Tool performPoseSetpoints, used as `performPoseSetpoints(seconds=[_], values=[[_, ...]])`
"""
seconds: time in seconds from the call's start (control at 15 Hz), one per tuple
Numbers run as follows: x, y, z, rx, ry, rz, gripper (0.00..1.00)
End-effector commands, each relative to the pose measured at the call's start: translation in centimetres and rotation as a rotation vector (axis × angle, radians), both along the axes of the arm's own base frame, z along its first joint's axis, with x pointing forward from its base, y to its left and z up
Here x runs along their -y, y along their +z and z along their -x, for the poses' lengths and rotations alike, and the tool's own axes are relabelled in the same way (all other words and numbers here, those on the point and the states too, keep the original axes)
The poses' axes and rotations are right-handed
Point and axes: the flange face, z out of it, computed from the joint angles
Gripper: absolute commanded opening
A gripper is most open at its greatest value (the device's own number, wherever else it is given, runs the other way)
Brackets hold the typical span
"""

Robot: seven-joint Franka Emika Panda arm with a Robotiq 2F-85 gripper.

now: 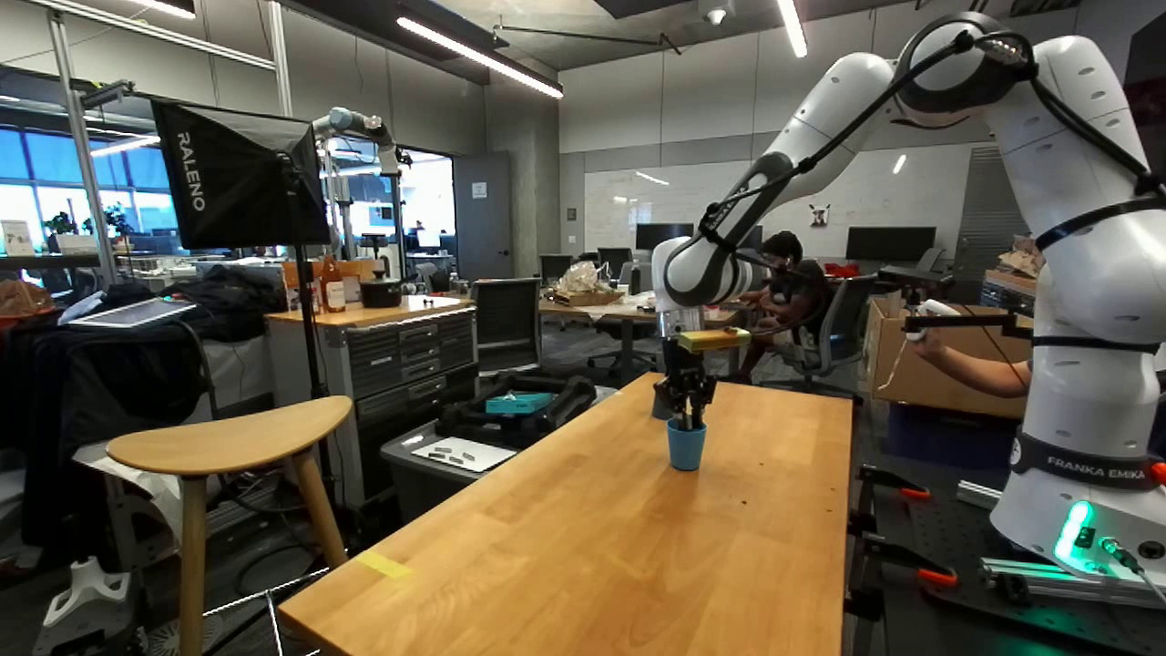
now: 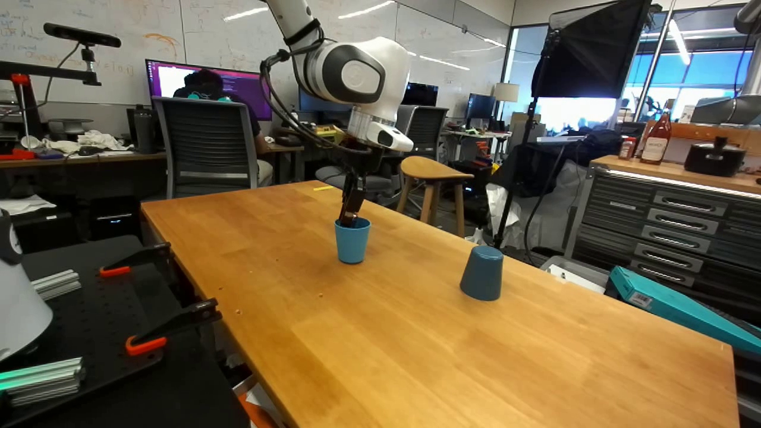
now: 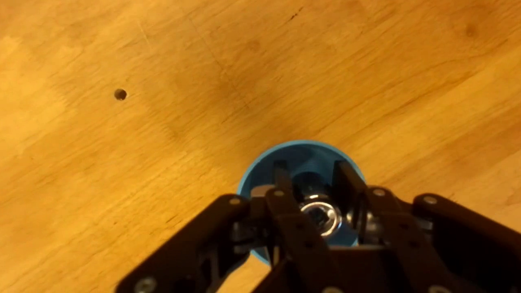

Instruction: Put the gold object in the blue cup

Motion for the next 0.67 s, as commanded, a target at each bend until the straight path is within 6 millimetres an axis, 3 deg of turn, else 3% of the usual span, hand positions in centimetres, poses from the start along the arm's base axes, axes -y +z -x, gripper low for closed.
performPoseSetpoints(seconds=[0.0,0.07,0.2,0.4,0.6], values=[[0.5,-0.4,-1.2,0.009,-0.03,0.018,0.64],[0.7,-0.5,-1.2,0.01,-0.03,0.02,0.26],[1.0,-0.4,-1.3,0.007,-0.03,0.017,0.27],[1.6,0.6,-1.2,0.01,-0.034,0.009,0.05],[2.0,2.5,-0.9,0.022,-0.028,0.002,0.0]])
